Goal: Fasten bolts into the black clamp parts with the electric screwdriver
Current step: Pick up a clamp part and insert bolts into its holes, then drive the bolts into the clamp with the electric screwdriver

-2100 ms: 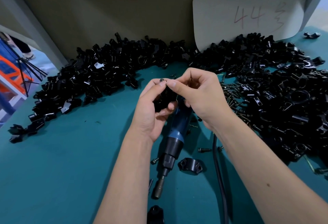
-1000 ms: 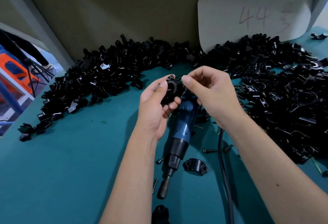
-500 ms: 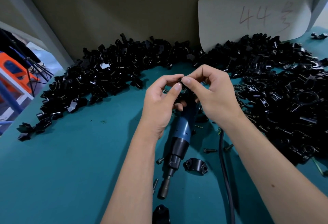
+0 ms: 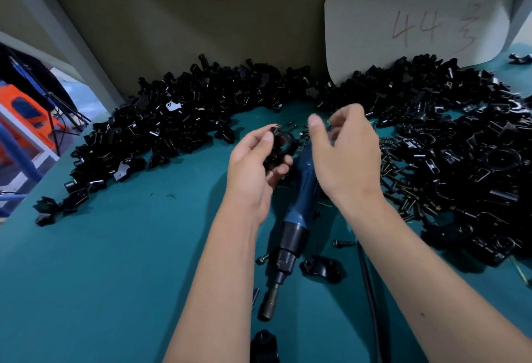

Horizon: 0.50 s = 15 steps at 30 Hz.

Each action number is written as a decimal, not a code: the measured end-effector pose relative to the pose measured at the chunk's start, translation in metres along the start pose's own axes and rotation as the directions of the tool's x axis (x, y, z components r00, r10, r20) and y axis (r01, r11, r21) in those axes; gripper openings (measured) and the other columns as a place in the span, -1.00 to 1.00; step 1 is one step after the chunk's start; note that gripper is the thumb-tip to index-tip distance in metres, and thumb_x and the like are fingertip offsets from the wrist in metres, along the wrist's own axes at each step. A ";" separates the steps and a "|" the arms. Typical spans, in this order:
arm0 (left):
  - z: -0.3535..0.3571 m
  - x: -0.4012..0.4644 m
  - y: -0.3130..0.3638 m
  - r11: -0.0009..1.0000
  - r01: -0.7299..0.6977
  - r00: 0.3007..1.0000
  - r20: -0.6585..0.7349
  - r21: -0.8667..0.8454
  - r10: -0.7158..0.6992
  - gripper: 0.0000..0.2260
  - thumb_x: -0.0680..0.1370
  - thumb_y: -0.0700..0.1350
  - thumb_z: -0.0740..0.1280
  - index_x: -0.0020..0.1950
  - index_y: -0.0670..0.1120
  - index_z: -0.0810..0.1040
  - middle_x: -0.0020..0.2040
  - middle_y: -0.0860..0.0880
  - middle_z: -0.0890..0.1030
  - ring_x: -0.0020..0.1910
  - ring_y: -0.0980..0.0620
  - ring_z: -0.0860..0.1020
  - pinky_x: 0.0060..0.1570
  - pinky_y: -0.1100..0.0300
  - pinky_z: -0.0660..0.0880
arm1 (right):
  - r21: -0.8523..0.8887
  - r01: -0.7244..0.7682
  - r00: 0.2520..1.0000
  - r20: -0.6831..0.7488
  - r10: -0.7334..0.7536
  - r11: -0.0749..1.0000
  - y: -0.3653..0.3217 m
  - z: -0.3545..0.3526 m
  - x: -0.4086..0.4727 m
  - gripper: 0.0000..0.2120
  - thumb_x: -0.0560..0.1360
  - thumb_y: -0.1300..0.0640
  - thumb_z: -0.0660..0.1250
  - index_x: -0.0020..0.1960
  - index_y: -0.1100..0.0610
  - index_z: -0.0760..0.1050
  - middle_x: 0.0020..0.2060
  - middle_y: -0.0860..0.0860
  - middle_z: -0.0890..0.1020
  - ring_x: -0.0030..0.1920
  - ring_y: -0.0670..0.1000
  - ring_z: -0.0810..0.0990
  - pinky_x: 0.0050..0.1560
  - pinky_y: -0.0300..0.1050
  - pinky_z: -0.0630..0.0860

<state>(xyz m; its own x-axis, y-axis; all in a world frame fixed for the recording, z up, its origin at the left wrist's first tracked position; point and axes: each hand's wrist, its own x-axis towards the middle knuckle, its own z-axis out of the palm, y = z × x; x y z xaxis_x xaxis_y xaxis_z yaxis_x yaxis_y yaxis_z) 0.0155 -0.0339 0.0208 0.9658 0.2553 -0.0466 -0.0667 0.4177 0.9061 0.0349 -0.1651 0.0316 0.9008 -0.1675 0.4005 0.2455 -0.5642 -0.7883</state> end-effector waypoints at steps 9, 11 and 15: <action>-0.008 0.004 0.003 0.918 0.190 0.969 -0.086 -0.349 -0.233 -0.87 0.67 -0.13 0.20 -0.01 -0.14 0.48 -0.23 -0.08 0.47 -0.42 0.03 0.35 -0.57 0.29 0.19 | -0.037 -0.285 0.907 0.313 0.282 0.958 0.012 0.000 0.005 -0.32 0.37 -0.14 0.62 0.18 0.07 0.23 -0.13 0.03 0.55 -0.39 0.02 0.61 -0.55 -0.15 0.48; -0.008 0.005 0.003 0.923 0.200 0.967 -0.089 -0.328 -0.241 -0.85 0.65 -0.07 0.28 -0.07 -0.10 0.44 -0.28 -0.04 0.45 -0.44 0.06 0.31 -0.59 0.30 0.14 | 0.167 -0.407 0.875 0.353 0.331 0.898 0.016 -0.004 0.008 -0.38 0.37 -0.04 0.64 0.20 0.17 0.36 -0.09 0.08 0.65 -0.45 -0.04 0.61 -0.56 -0.25 0.44; -0.011 0.005 0.003 0.941 0.214 0.963 -0.108 -0.262 -0.248 -0.81 0.55 -0.02 0.50 -0.06 -0.05 0.52 -0.33 0.02 0.41 -0.47 0.12 0.26 -0.58 0.31 0.09 | 0.516 -0.489 0.868 0.367 0.334 0.703 0.021 -0.016 0.019 -0.60 0.39 -0.02 0.64 0.05 0.20 0.61 -0.21 0.01 0.75 -0.32 -0.02 0.62 -0.25 -0.14 0.57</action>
<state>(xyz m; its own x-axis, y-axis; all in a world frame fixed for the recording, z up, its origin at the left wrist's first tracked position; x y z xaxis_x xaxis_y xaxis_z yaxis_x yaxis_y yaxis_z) 0.0178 -0.0220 0.0184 0.9191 0.2361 -0.3154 0.0777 0.6762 0.7326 0.0512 -0.1925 0.0299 0.9955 -0.0373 -0.0873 -0.0831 0.1026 -0.9913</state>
